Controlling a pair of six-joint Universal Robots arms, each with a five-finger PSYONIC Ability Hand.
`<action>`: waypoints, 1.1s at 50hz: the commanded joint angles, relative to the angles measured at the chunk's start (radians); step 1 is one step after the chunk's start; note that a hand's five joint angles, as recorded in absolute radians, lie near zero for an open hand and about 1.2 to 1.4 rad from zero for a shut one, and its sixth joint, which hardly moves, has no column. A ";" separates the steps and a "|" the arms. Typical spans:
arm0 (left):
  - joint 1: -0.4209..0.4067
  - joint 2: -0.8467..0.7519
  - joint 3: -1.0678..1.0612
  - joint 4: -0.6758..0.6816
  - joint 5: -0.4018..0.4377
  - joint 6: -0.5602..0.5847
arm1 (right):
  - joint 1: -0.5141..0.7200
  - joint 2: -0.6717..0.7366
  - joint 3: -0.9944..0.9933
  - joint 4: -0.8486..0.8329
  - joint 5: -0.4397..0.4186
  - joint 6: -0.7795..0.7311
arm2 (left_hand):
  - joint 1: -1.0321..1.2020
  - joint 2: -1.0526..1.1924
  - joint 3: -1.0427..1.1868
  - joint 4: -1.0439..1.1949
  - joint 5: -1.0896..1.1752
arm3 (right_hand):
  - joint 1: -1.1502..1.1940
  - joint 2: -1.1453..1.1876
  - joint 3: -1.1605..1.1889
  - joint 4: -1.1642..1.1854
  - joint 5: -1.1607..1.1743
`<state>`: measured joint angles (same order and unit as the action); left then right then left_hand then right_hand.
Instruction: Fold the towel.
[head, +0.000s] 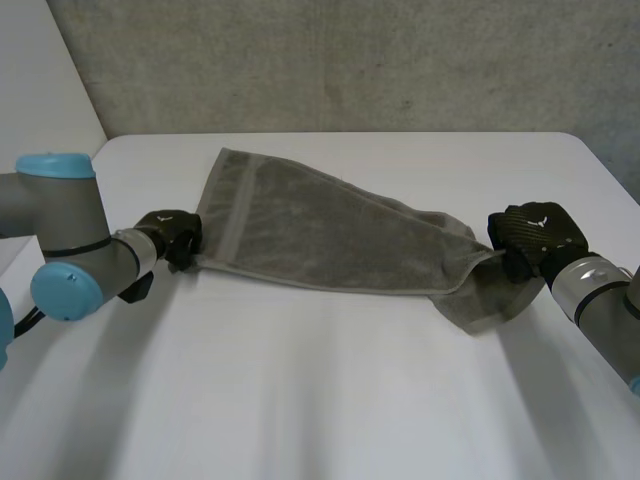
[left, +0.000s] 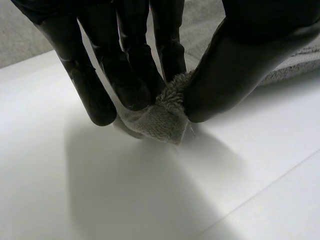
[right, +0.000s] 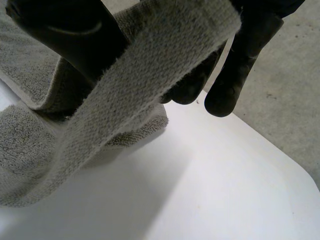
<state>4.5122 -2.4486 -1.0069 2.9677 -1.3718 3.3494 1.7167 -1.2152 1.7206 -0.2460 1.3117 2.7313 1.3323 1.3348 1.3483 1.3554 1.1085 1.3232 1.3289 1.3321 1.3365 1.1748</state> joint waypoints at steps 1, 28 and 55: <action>0.001 0.095 -0.051 0.011 0.002 -0.008 | 0.001 -0.020 -0.019 0.013 0.004 0.002 | 0.064 0.061 0.048 0.041 0.113 | 0.073 0.067 0.064 0.060 0.047; 0.077 0.669 -0.263 0.074 0.026 -0.145 | -0.019 -0.345 -0.471 0.623 -0.206 -0.001 | 0.064 0.061 0.048 0.041 0.113 | 0.073 0.067 0.064 0.060 0.047; 0.015 0.085 0.578 0.103 -0.125 -0.140 | 0.155 0.322 -1.219 0.350 0.053 -0.217 | 0.064 0.061 0.048 0.041 0.113 | 0.073 0.067 0.064 0.060 0.047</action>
<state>4.5383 -2.2596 -0.7722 3.0494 -1.4020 3.2108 1.8584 -0.9429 0.6479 0.3792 1.3378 2.4850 1.3324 1.3348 1.3507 1.3602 1.1143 1.3233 1.3289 1.3321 1.3365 1.1749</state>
